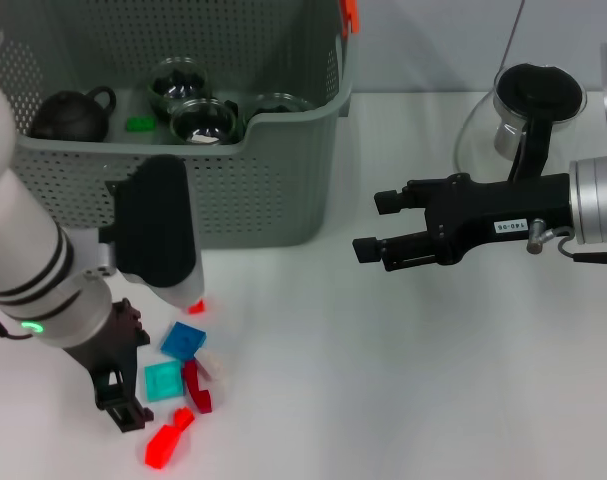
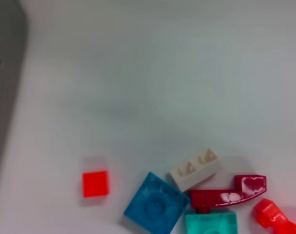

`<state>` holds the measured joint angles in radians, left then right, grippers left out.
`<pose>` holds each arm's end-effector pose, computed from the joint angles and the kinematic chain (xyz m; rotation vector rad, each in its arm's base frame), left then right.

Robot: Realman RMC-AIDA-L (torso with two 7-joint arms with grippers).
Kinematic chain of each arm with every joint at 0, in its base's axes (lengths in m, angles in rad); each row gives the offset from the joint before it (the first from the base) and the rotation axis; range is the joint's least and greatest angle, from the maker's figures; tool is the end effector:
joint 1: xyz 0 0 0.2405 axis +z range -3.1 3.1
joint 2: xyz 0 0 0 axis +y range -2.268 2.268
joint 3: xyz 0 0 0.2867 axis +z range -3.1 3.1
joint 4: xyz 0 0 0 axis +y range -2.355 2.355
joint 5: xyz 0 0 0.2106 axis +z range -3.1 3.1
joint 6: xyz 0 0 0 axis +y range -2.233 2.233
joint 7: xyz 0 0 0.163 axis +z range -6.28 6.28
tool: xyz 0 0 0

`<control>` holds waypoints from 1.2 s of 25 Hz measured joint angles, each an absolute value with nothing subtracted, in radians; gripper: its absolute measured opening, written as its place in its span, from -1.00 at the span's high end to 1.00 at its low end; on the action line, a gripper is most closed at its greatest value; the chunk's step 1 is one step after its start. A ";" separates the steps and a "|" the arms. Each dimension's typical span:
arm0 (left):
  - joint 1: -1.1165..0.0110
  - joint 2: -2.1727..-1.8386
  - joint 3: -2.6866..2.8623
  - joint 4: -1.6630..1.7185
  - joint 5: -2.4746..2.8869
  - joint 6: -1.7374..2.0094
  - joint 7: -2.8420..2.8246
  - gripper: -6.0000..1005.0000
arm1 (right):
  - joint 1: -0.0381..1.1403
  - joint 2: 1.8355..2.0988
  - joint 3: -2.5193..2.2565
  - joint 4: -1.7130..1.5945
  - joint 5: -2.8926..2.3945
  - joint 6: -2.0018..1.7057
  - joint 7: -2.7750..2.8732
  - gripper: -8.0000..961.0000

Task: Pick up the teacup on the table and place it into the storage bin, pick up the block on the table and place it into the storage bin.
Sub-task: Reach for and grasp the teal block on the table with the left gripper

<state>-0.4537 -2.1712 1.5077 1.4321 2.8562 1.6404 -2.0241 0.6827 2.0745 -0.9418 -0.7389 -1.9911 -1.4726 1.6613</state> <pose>-0.2519 0.3212 -0.0529 -2.8031 -0.2316 0.9792 0.2091 0.3903 -0.0517 -2.9027 0.6225 0.5274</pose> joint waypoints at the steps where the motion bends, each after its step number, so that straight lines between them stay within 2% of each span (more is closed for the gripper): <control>1: -0.459 -2.171 1.517 1.416 2.856 1.635 -2.027 -0.80 | 0.683 2.074 -0.942 -0.739 -1.991 -1.473 1.661 -0.84; 25: -0.488 -2.173 1.572 1.366 2.856 1.613 -2.079 -0.58 | 0.671 2.074 -0.933 -0.737 -1.991 -1.471 1.651 -0.84; 30: -0.496 -2.173 1.576 1.363 2.855 1.601 -2.109 -0.07 | 0.669 2.074 -0.933 -0.737 -1.991 -1.471 1.650 -0.84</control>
<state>-0.4965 -2.1729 1.5765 1.3626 2.8552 1.6005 -2.1090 0.6693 2.0739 -0.9326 -0.7369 -1.9909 -1.4711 1.6502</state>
